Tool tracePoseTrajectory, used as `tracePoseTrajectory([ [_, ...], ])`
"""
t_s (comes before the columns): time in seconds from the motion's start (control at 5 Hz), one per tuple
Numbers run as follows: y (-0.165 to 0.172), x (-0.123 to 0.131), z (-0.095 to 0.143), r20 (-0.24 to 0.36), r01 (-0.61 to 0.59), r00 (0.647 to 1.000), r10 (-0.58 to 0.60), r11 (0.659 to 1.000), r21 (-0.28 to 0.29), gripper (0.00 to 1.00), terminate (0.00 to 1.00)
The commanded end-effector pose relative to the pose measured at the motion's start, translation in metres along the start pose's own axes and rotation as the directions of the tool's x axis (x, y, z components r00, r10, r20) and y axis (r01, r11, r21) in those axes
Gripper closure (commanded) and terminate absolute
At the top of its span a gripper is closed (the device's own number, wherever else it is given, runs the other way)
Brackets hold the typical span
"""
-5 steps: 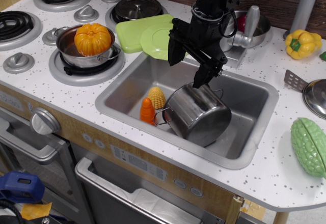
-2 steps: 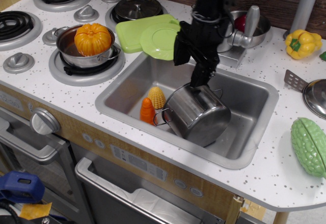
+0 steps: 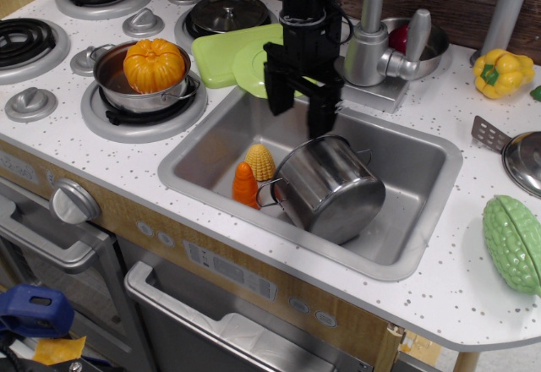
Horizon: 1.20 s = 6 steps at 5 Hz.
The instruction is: Flip pot upright in sink
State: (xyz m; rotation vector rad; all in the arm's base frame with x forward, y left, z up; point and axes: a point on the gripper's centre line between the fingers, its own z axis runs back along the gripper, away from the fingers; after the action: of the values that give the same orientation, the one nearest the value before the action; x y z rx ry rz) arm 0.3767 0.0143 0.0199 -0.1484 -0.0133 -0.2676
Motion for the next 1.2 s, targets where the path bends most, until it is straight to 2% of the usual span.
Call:
tracePoseTrajectory([
  [0.0,-0.001,0.015,0.014,0.104,-0.101,0.987,0.12,0.981,-0.168,0.0,0.0],
  [0.2,-0.011,0.019,0.013,0.136,-0.14,0.974,0.182,0.952,-0.27,0.0,0.0],
  [0.4,-0.018,0.015,0.007,0.134,-0.2,0.954,0.269,0.901,-0.385,0.0,0.0],
  [0.6,-0.018,0.007,0.007,0.049,-0.248,0.952,0.303,0.853,-0.459,0.0,0.0],
  [0.8,-0.019,0.007,0.01,-0.101,-0.273,0.961,0.257,0.83,-0.487,0.0,0.0],
  [1.0,-0.016,0.0,0.012,-0.181,-0.234,0.97,0.159,0.805,-0.546,0.0,0.0],
])
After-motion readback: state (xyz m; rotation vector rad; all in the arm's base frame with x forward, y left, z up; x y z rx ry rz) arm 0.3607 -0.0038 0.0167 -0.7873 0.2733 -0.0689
